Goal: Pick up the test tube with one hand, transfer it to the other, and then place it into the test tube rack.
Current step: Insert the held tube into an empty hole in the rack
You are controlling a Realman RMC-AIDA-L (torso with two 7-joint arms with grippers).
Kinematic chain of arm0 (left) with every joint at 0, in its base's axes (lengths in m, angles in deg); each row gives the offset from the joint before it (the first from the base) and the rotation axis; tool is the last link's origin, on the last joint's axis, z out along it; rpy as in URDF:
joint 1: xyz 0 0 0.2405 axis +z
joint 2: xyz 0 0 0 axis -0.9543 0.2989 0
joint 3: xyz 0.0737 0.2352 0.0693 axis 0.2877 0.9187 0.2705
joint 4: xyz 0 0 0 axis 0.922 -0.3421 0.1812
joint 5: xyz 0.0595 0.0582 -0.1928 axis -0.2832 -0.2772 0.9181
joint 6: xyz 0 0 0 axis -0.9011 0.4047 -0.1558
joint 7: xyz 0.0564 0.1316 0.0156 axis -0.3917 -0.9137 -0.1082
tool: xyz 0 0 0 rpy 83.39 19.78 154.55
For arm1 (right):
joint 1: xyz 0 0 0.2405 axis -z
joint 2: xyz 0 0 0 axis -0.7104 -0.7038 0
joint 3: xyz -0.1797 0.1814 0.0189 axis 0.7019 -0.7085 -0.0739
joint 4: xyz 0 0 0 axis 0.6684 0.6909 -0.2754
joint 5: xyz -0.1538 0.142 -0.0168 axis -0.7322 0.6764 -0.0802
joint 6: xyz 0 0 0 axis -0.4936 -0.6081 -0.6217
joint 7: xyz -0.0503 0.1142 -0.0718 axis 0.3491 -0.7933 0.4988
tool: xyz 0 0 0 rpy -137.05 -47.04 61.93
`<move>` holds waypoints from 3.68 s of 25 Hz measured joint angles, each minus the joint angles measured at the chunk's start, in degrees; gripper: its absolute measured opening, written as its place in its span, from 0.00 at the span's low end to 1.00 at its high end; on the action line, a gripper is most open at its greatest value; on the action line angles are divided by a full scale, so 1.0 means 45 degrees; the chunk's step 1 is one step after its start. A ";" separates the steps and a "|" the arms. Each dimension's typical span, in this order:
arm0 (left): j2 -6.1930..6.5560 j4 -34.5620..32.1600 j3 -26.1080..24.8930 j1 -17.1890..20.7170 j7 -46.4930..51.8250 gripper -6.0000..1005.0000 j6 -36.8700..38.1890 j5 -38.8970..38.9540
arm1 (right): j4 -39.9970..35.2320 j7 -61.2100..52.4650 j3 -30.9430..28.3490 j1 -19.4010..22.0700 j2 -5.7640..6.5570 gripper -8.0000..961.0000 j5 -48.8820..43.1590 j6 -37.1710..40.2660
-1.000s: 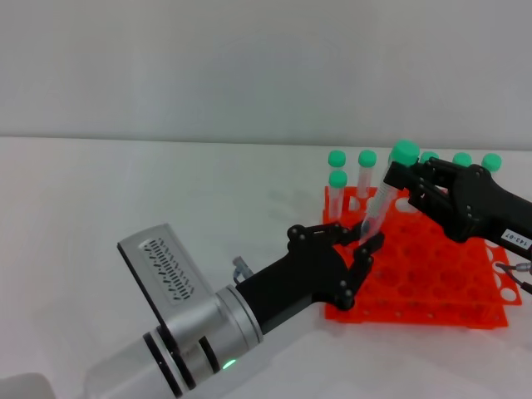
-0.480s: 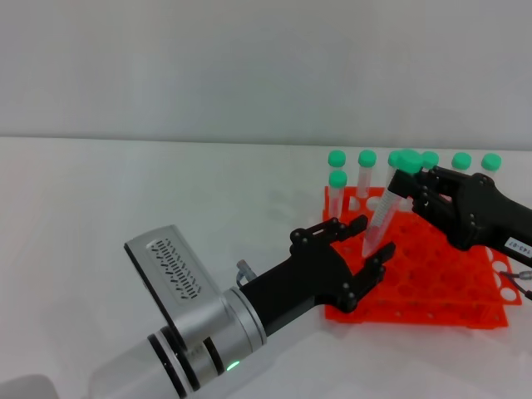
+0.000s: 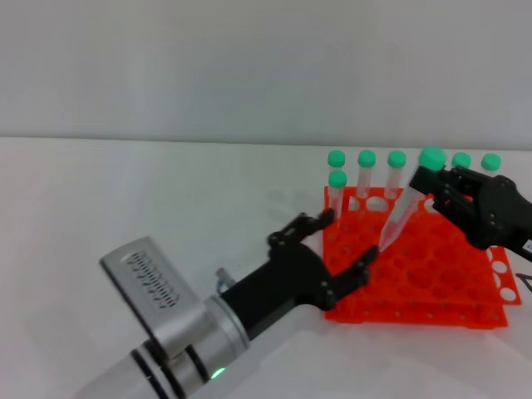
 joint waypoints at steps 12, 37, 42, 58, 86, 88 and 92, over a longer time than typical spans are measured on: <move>0.0107 0.0124 -0.1383 0.2102 -0.1223 0.76 0.1409 0.0476 | 0.0006 0.0815 -0.0998 0.0523 -0.0301 0.21 0.0008 -0.0278; 0.0168 0.1584 -0.1844 0.3806 -0.1049 0.76 0.3833 0.3891 | -0.0750 0.3508 -0.1369 -0.0649 -0.1191 0.21 -0.0082 -0.4136; 0.0177 0.1588 -0.1844 0.3674 -0.1049 0.76 0.3689 0.3908 | -0.1458 0.4574 -0.1236 -0.0673 -0.1465 0.21 -0.0081 -0.5672; 0.0177 0.1589 -0.1843 0.3659 -0.1032 0.76 0.3472 0.4390 | -0.1716 0.5126 -0.0833 -0.1088 -0.1499 0.21 0.0167 -0.8036; 0.0176 0.1545 -0.1844 0.3643 -0.1009 0.76 0.3230 0.4380 | -0.1700 0.6355 0.0058 -0.0648 -0.1500 0.32 0.0924 -0.9006; 0.0177 0.1539 -0.1843 0.3637 -0.1009 0.76 0.3230 0.4374 | -0.1721 0.6459 0.0006 -0.0494 -0.1500 0.33 0.0959 -0.8771; 0.0176 0.1539 -0.1843 0.3638 -0.1010 0.76 0.3248 0.4375 | -0.1733 0.6495 -0.0316 -0.0274 -0.1498 0.35 0.0969 -0.8454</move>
